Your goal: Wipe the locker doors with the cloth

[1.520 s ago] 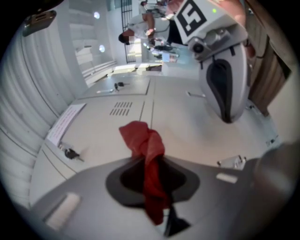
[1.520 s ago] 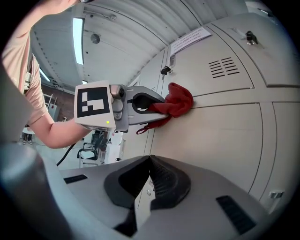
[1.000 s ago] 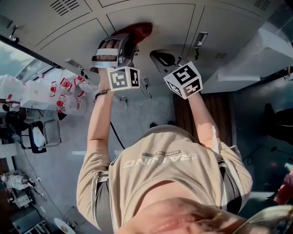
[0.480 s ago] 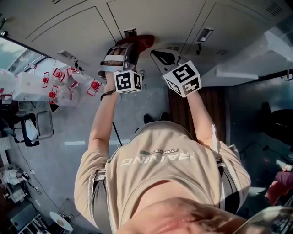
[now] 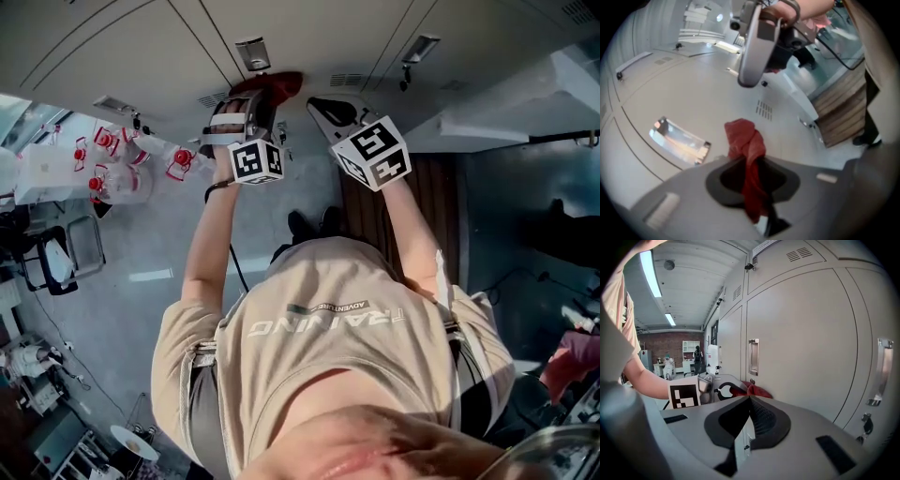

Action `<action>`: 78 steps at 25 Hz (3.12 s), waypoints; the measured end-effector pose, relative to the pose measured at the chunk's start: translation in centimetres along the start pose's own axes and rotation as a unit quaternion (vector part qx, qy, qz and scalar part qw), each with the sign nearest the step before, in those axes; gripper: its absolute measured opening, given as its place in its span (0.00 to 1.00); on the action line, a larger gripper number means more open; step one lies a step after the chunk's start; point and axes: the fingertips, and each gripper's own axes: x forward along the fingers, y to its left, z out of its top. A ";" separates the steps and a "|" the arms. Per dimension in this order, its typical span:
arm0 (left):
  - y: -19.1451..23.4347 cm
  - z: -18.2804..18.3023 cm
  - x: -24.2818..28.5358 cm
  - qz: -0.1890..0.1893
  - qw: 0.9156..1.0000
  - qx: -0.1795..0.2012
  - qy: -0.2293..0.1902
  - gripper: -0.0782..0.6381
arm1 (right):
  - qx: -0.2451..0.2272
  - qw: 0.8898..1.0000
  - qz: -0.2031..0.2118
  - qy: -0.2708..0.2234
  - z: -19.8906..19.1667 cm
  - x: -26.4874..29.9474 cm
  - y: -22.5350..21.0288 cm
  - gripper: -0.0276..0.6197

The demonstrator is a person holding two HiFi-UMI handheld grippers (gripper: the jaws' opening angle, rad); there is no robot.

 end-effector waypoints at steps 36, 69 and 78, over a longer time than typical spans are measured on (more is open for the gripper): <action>17.6 13.5 -10.8 0.097 0.990 0.079 -0.058 0.20 | -0.011 0.999 -0.017 -0.036 2.0 -3.6 -0.3 0.06; 23.7 16.5 -6.7 0.175 0.979 0.089 -0.059 0.20 | -0.003 0.999 -0.040 -0.022 0.7 -6.6 -3.2 0.06; 19.1 15.6 -4.4 0.126 0.988 0.072 -0.059 0.20 | 0.020 1.000 -0.022 0.003 -2.1 -5.7 -2.9 0.06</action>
